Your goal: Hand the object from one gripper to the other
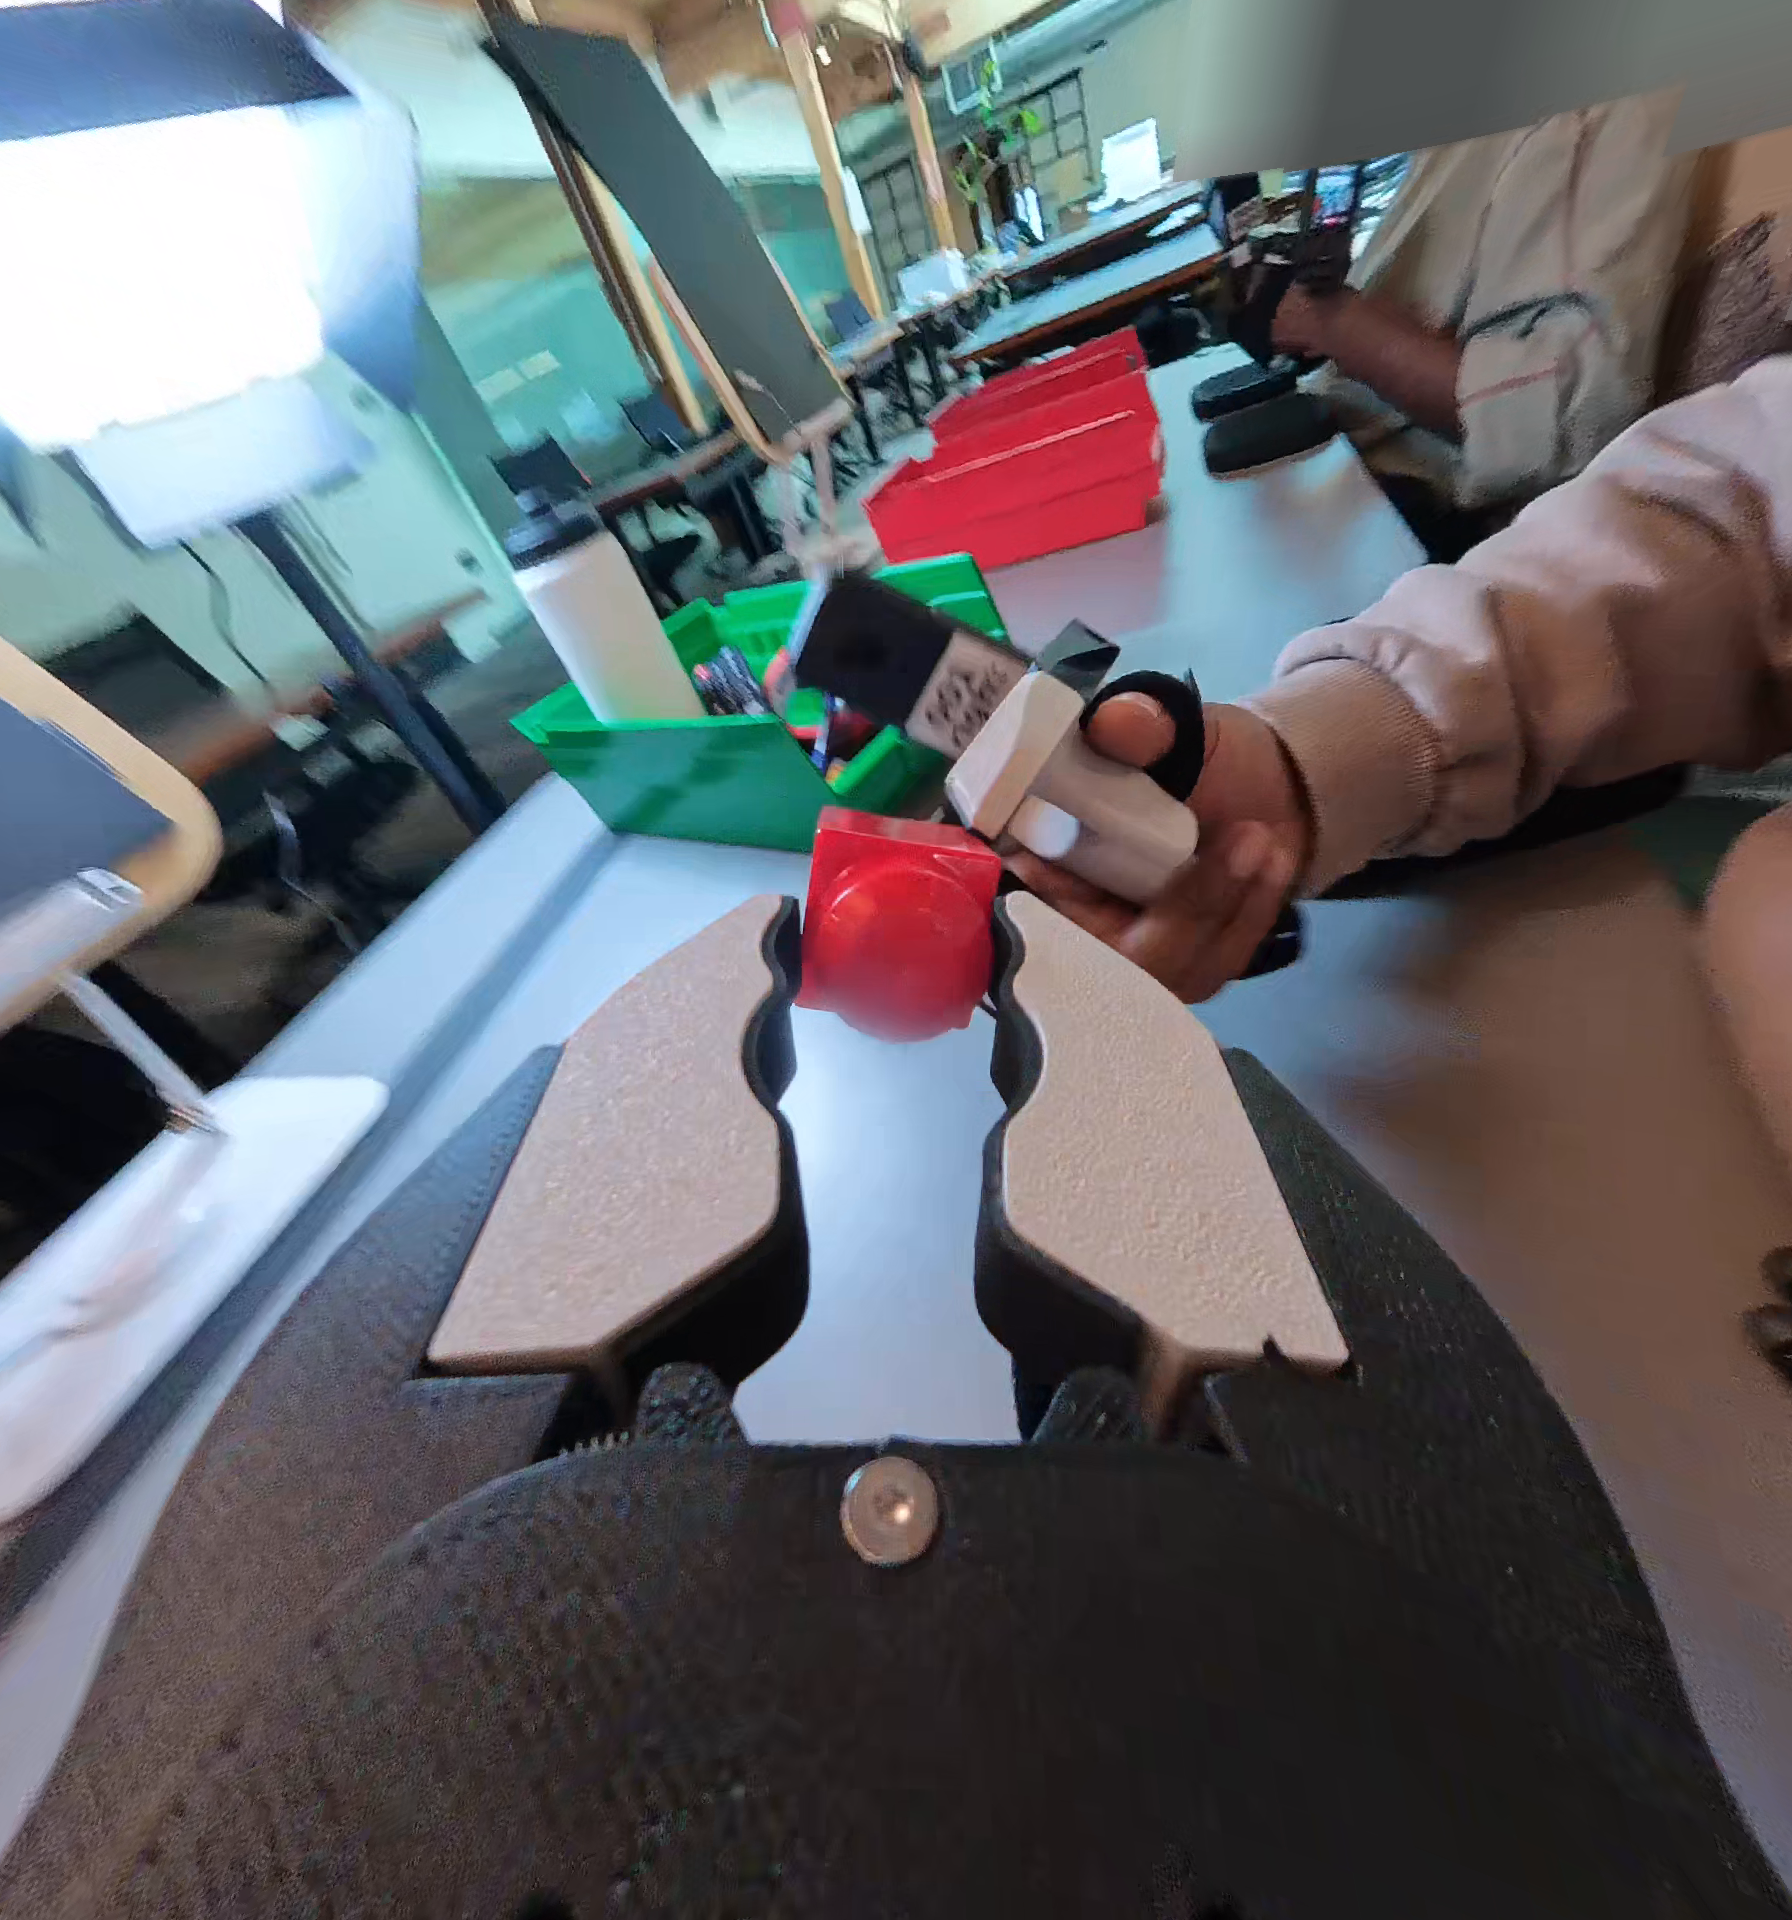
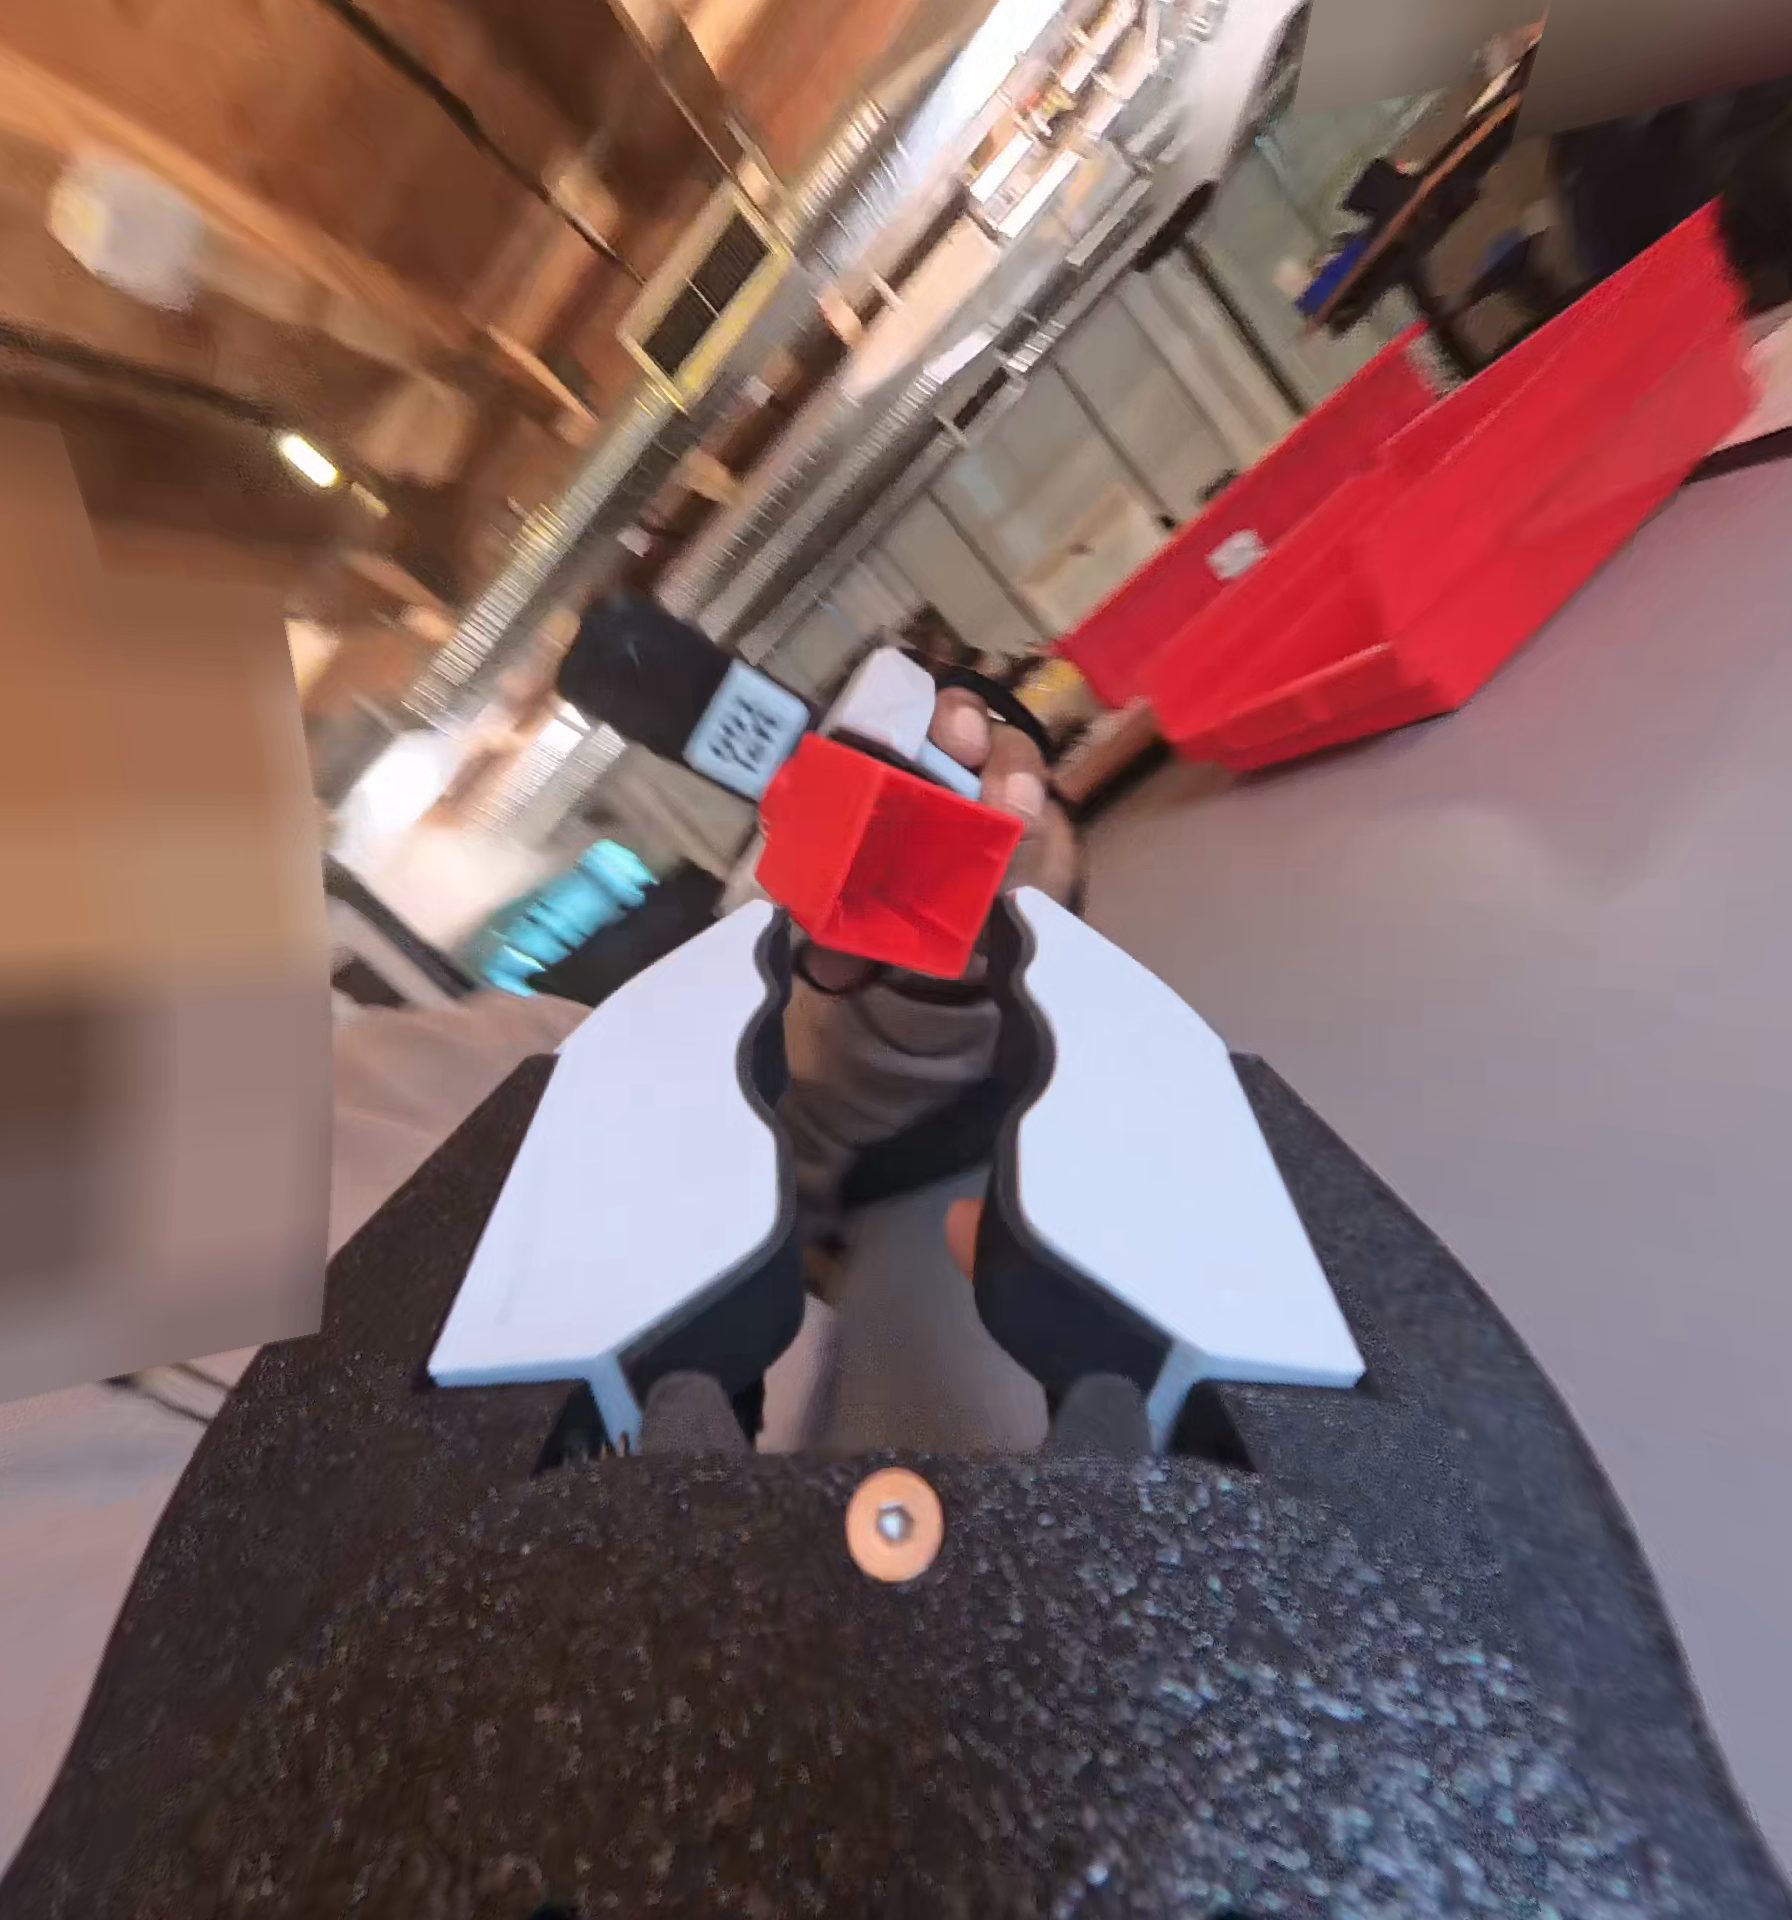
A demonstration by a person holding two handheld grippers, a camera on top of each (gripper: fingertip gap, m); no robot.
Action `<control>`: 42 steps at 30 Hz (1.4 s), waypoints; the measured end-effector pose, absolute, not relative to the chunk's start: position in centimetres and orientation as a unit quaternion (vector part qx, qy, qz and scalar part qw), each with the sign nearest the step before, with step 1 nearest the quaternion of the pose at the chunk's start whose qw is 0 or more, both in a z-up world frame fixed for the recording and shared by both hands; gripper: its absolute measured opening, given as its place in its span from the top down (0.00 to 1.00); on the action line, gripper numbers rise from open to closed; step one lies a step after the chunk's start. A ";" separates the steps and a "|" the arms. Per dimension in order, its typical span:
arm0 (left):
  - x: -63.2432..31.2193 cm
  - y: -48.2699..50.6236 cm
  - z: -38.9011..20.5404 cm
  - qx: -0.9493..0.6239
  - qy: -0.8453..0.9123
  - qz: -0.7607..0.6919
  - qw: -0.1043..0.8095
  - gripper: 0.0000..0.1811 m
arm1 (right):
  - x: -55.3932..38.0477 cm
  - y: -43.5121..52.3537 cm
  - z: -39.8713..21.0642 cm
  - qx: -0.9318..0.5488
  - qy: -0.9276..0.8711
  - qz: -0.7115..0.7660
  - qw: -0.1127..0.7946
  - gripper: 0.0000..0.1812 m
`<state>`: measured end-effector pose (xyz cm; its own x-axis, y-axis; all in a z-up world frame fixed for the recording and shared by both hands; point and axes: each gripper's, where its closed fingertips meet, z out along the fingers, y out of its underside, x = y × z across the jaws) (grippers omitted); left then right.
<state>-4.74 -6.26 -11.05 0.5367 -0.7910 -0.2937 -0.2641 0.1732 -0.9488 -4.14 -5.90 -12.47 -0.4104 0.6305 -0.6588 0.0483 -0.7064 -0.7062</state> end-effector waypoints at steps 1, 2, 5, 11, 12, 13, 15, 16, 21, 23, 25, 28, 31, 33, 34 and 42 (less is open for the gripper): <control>-4.9 -6.1 -11.3 -0.622 0.422 -0.238 0.615 0.81 | -4.1 -5.4 -13.1 -0.520 -0.380 0.725 0.244 0.78; -5.0 -6.1 -11.5 -0.630 0.417 -0.265 0.599 0.81 | -4.0 -5.0 -13.8 -0.524 -0.429 0.673 0.296 0.76; -5.3 -5.9 -12.7 -0.659 0.416 -0.301 0.549 0.81 | -3.4 -4.2 -15.2 -0.500 -0.551 0.525 0.414 0.71; -5.1 -6.1 -16.9 -0.722 0.433 -0.313 0.439 0.81 | -3.7 -5.7 -16.6 -0.436 -0.653 0.376 0.491 0.71; -4.9 -6.2 -17.6 -0.732 0.433 -0.317 0.421 0.81 | -3.9 -5.9 -17.0 -0.427 -0.667 0.351 0.500 0.70; -4.8 -6.2 -18.1 -0.741 0.427 -0.323 0.406 0.81 | -4.0 -6.0 -17.4 -0.415 -0.680 0.322 0.513 0.71; -4.5 -6.2 -18.4 -0.753 0.397 -0.359 0.383 0.81 | -4.2 -6.2 -17.9 -0.385 -0.702 0.260 0.539 0.70; -4.4 -6.2 -18.3 -0.757 0.375 -0.384 0.372 0.81 | -4.3 -6.2 -18.0 -0.370 -0.709 0.233 0.553 0.70; -4.1 -6.0 -16.8 -0.745 0.246 -0.535 0.312 0.81 | -4.7 -6.4 -17.3 -0.311 -0.707 0.143 0.619 0.68; -4.1 -6.2 -16.5 -0.735 0.213 -0.579 0.282 0.81 | -4.7 -6.3 -17.4 -0.294 -0.709 0.120 0.629 0.67; -4.0 -6.3 -16.8 -0.734 0.199 -0.597 0.256 0.81 | -4.7 -6.4 -17.2 -0.280 -0.705 0.118 0.640 0.67; -3.6 -6.9 -16.3 -0.714 0.180 -0.638 0.226 0.81 | -4.8 -6.7 -17.3 -0.274 -0.708 0.119 0.640 0.73; -3.4 -7.1 -16.1 -0.709 0.183 -0.644 0.222 0.81 | -4.6 -7.0 -17.2 -0.282 -0.705 0.140 0.636 0.75; -3.6 -6.7 -15.4 -0.697 0.185 -0.645 0.253 0.82 | -4.7 -6.9 -16.6 -0.321 -0.686 0.199 0.622 0.76; -3.9 -6.3 -15.0 -0.691 0.188 -0.639 0.280 0.80 | -4.6 -6.8 -16.1 -0.349 -0.669 0.243 0.609 0.77; -6.0 -4.4 -13.7 -0.684 0.355 -0.355 0.529 0.70 | -4.1 -4.7 -13.9 -0.524 -0.498 0.543 0.428 0.78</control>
<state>-6.01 -4.37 -13.71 0.4966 -0.8610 0.1097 -0.1099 -0.1877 -0.9761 -4.06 -4.68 -13.95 -0.0845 0.9861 -0.1430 0.0578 -0.1384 -0.9887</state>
